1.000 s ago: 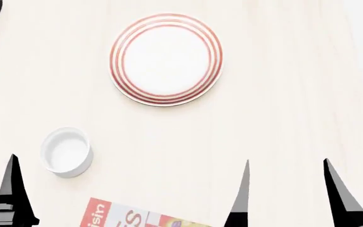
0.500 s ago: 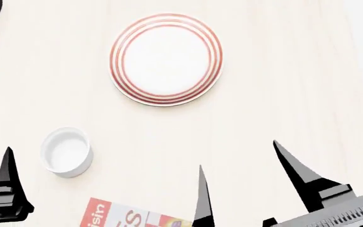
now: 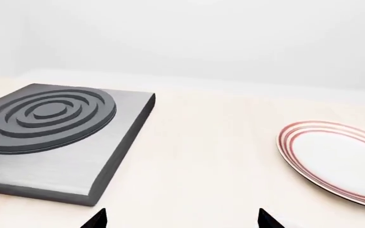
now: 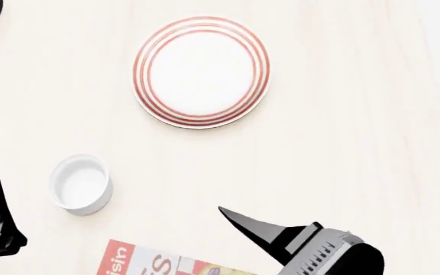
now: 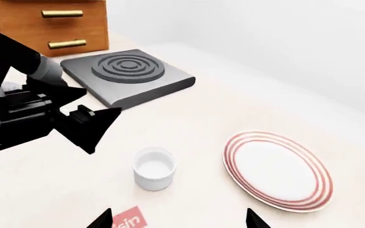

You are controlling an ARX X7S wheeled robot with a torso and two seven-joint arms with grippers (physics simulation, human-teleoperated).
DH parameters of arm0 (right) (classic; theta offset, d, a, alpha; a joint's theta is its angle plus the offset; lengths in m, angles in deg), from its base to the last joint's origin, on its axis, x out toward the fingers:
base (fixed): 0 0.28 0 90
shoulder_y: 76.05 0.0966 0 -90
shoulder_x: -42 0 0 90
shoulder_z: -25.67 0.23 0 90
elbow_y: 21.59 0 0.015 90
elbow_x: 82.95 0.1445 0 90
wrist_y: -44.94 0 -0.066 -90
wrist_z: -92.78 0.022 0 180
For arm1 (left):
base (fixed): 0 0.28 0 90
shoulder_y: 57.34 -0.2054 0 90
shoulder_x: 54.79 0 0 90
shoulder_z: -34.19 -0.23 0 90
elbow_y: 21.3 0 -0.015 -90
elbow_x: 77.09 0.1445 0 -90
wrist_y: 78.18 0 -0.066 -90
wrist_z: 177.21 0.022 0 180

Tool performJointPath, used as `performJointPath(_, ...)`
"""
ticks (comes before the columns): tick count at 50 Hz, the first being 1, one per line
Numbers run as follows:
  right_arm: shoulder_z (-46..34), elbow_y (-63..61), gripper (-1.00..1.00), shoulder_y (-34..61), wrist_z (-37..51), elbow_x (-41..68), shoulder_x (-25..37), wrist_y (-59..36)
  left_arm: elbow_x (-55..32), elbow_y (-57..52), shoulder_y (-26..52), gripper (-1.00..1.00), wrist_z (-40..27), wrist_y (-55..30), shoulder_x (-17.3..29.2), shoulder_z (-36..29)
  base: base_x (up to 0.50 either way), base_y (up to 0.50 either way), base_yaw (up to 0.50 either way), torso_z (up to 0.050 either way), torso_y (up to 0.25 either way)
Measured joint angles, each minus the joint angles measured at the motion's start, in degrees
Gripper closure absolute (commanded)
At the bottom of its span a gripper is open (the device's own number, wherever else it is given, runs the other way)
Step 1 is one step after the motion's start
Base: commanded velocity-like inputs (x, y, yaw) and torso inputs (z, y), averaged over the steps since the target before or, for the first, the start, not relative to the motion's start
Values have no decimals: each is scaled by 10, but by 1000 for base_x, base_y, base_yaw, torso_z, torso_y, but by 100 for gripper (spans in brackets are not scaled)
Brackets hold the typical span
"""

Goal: Pick the akita bowl on the cookies box and place it on the plate.

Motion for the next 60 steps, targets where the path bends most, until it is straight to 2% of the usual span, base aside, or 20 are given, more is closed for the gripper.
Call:
performJointPath(9,-310,-5,-100,227,57,39,73,97,-2,1,8,-100,-6,-4,4,6,0,0,0,0,0)
performJointPath(14,-469,-6,-100,348,85,56,83,132,0,6,16,-100,-9,-5,5,8,0,0,0,0,0)
performJointPath(20,-620,-7,-100,468,109,79,78,160,1,9,21,-100,-12,-5,7,10,0,0,0,0,0)
performJointPath(28,-849,-8,-100,643,157,94,37,233,1,11,23,-100,-14,-4,9,11,0,0,0,0,0)
performJointPath(37,-1117,-8,-100,816,235,81,-78,368,0,12,22,-100,-14,-2,10,11,0,0,0,0,0)
performJointPath(42,-1209,-5,-100,868,265,81,-136,416,0,13,20,-100,-13,1,10,11,0,0,0,0,0)
performJointPath(47,-1268,-1,-100,898,283,92,-182,442,-1,15,18,-100,-13,3,11,11,0,0,0,0,0)
performJointPath(60,-1339,10,-100,949,286,148,-252,467,-3,18,14,-100,-12,8,11,9,0,0,0,0,0)
